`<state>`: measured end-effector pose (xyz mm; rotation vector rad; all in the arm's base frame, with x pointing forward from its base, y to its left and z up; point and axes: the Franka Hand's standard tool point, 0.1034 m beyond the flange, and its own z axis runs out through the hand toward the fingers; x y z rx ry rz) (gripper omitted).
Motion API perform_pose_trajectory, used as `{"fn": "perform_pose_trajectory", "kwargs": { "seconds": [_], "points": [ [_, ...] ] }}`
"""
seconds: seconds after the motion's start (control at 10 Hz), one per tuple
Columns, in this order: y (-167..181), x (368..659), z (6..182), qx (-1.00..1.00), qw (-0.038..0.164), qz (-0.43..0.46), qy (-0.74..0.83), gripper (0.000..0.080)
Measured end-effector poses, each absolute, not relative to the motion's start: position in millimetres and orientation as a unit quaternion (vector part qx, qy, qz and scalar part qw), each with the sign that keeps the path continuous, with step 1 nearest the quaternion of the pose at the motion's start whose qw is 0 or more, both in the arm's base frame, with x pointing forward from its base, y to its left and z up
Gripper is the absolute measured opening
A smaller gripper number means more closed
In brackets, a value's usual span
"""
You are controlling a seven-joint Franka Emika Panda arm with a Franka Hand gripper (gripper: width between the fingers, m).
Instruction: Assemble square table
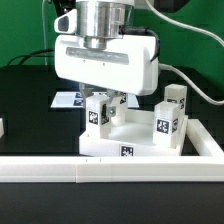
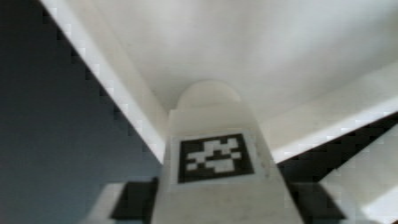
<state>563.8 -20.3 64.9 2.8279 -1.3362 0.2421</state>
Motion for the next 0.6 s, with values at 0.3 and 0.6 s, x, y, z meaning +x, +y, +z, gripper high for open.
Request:
{"fn": "perform_pose_trajectory", "kwargs": {
  "seconds": [0.3,0.6],
  "points": [
    [-19.7,563.7,64.6,0.907,0.003,0.077,-0.415,0.0621],
    [-19.7,563.7,64.6,0.907,0.003,0.077,-0.415,0.0648]
  ]
}}
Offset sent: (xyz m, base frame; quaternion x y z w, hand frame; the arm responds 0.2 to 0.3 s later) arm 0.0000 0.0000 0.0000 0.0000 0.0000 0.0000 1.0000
